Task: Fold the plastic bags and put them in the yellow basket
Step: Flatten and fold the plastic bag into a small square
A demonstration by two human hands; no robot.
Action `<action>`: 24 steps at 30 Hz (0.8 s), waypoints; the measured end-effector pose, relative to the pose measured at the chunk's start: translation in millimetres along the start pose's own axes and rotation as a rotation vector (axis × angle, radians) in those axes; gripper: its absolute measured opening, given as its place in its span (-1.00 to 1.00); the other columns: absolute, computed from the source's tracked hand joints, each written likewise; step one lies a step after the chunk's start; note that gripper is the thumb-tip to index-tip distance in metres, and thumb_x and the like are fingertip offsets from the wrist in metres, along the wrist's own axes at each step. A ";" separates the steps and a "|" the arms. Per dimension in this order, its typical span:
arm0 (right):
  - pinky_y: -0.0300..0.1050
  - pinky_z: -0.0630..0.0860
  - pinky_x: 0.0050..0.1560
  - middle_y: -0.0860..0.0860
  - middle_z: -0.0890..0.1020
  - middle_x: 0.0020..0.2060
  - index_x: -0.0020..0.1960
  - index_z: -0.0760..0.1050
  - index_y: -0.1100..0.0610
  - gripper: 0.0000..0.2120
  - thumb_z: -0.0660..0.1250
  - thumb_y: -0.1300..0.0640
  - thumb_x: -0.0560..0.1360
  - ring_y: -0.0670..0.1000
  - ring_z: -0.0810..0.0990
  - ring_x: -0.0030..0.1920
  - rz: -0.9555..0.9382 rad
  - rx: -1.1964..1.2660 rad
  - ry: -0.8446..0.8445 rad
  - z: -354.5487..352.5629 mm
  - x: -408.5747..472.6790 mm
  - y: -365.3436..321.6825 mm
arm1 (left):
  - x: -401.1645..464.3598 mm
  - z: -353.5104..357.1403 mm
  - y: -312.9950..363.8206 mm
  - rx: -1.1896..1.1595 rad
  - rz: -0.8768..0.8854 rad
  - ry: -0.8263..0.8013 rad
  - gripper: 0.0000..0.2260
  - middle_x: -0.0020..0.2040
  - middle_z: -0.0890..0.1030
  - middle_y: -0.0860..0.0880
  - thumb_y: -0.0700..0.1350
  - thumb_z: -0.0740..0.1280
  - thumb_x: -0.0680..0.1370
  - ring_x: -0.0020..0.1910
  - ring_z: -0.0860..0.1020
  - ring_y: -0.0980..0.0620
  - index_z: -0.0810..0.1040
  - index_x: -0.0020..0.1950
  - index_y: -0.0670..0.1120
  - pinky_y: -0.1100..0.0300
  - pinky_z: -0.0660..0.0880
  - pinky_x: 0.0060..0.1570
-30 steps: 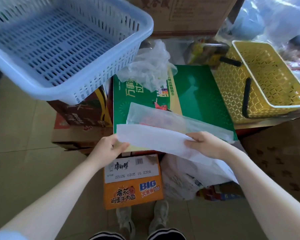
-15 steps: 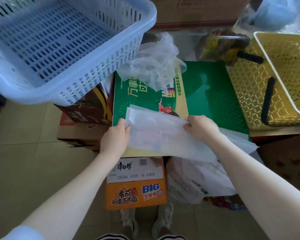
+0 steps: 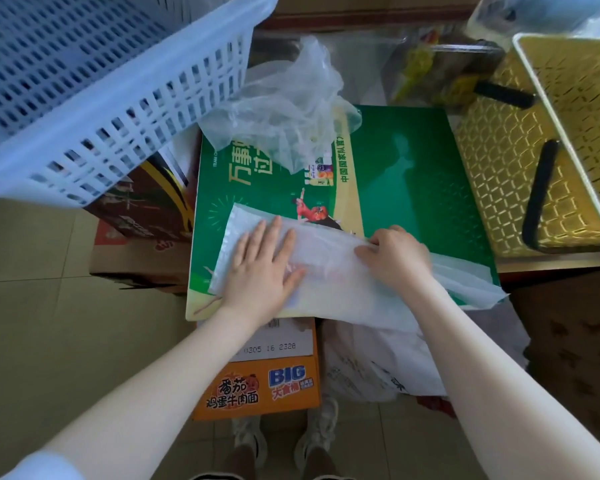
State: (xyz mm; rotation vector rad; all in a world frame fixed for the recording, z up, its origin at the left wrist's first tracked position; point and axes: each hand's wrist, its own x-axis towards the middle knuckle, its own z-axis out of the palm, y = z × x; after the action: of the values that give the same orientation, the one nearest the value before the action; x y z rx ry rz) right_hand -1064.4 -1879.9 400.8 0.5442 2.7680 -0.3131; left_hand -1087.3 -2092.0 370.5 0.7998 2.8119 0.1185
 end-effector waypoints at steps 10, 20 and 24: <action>-0.03 0.28 -0.07 0.12 0.47 -0.03 0.01 0.50 0.19 -0.75 0.11 0.08 0.58 0.19 0.45 -0.02 0.043 0.020 0.036 -3.7 1.0 19.8 | 4.9 -6.4 -19.5 -0.001 0.071 0.059 -0.25 0.49 -0.26 -0.12 0.37 -0.23 0.45 0.48 -0.23 -0.06 -0.16 0.51 -0.06 0.07 -0.28 0.41; 0.02 0.29 0.03 0.16 0.49 0.09 0.08 0.42 0.20 -0.83 0.13 0.16 0.57 0.20 0.43 0.10 0.123 0.020 0.134 2.0 -6.2 16.0 | 12.1 -3.7 -20.8 -0.002 0.113 0.026 -0.22 0.54 -0.06 -0.06 0.38 -0.22 0.41 0.51 -0.09 -0.08 0.01 0.52 -0.01 0.11 -0.28 0.40; 0.14 0.09 0.41 0.27 0.39 0.33 0.27 0.40 0.30 -0.60 0.20 0.33 0.44 0.26 0.28 0.39 -0.025 -0.072 0.367 16.4 -24.6 -20.8 | 11.2 -3.2 -20.2 0.019 0.058 -0.026 -0.12 0.51 -0.25 -0.08 0.50 -0.21 0.27 0.49 -0.26 -0.09 -0.18 0.51 0.09 0.05 -0.32 0.40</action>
State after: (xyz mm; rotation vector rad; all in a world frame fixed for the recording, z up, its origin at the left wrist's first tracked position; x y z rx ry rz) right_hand -1046.9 -1911.3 396.9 0.6014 3.1260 -0.1279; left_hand -1107.7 -2103.3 368.8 0.8813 2.7702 0.0898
